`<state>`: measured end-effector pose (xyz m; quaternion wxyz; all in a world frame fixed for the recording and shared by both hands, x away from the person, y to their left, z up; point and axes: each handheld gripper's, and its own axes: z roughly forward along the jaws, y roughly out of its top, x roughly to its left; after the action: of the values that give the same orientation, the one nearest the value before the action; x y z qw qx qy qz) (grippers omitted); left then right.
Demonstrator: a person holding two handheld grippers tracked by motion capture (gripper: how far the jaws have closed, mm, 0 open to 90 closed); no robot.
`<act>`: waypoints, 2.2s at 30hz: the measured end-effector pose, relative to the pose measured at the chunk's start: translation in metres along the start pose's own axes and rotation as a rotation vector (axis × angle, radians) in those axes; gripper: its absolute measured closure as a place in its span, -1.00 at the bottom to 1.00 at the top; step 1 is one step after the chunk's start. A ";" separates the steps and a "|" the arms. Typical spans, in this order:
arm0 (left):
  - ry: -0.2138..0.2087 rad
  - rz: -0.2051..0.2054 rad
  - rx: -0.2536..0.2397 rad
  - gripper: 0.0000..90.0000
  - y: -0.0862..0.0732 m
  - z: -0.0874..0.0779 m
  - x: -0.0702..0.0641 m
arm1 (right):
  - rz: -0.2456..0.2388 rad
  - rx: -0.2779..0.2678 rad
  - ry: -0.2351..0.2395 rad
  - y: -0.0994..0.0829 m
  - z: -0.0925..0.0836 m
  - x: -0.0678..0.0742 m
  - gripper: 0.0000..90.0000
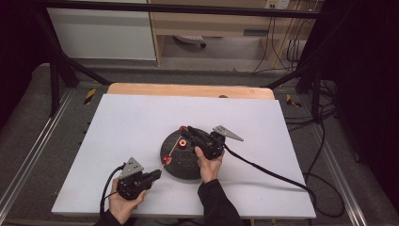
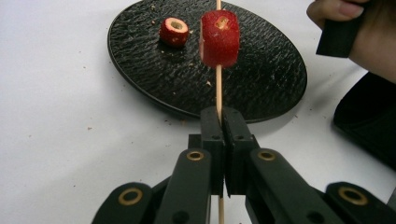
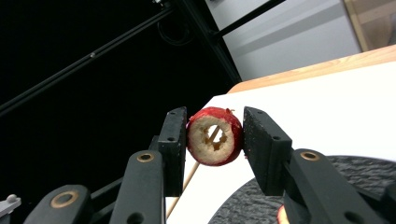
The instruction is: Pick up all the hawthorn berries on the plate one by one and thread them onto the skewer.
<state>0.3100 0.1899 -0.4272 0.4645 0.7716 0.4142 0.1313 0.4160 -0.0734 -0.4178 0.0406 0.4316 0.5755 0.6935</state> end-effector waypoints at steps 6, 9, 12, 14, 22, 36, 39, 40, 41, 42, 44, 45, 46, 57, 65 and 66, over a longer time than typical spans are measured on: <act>0.010 -0.008 0.011 0.96 0.000 0.007 -0.003 | 0.006 0.008 0.003 -0.005 -0.001 0.002 0.37; 0.010 -0.004 0.014 0.96 -0.001 0.009 -0.004 | 0.002 0.014 0.001 -0.004 -0.003 0.004 0.37; 0.014 0.005 0.007 0.97 -0.001 0.009 -0.005 | 0.007 0.020 0.001 -0.003 -0.003 0.004 0.37; 0.015 0.010 0.001 0.97 -0.001 0.009 -0.005 | 0.013 0.020 0.006 -0.002 -0.004 0.005 0.38; -0.008 -0.009 -0.015 0.97 -0.002 0.009 -0.004 | 0.037 0.024 0.018 -0.001 -0.006 0.007 0.38; -0.008 -0.010 -0.036 0.97 0.005 0.009 -0.003 | 0.046 0.073 0.056 -0.013 -0.005 0.008 0.39; -0.004 -0.010 -0.030 0.97 0.004 0.011 -0.003 | 0.046 0.083 0.058 -0.016 -0.005 0.009 0.39; -0.006 -0.011 -0.032 0.97 0.005 0.011 -0.002 | 0.044 0.085 0.055 -0.016 -0.006 0.009 0.39; -0.006 -0.012 -0.035 0.97 0.006 0.012 -0.003 | 0.043 0.092 0.059 -0.017 -0.006 0.009 0.39; -0.004 -0.008 -0.032 0.97 0.008 0.012 -0.004 | 0.049 0.095 0.062 -0.018 -0.006 0.010 0.39; -0.001 -0.008 -0.031 0.97 0.009 0.014 -0.004 | 0.042 0.100 0.061 -0.021 -0.006 0.010 0.39; -0.003 -0.005 -0.027 0.97 0.010 0.015 -0.004 | 0.039 0.110 0.060 -0.023 -0.007 0.011 0.39; 0.003 -0.002 -0.028 0.97 0.010 0.016 -0.004 | 0.039 0.110 0.060 -0.023 -0.007 0.011 0.39; -0.009 0.000 -0.027 0.97 0.008 0.018 -0.003 | 0.026 0.140 0.053 -0.030 -0.008 0.013 0.37; 0.000 0.017 -0.031 0.97 0.006 0.006 0.007 | -0.072 0.181 0.006 -0.011 -0.019 0.015 -0.01; 0.003 0.023 -0.029 0.97 0.006 0.005 0.008 | -0.089 0.202 -0.011 -0.007 -0.021 0.013 -0.08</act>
<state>0.3213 0.1916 -0.4264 0.4734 0.7694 0.4041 0.1436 0.3917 -0.0800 -0.4156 0.0307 0.4115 0.6607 0.6270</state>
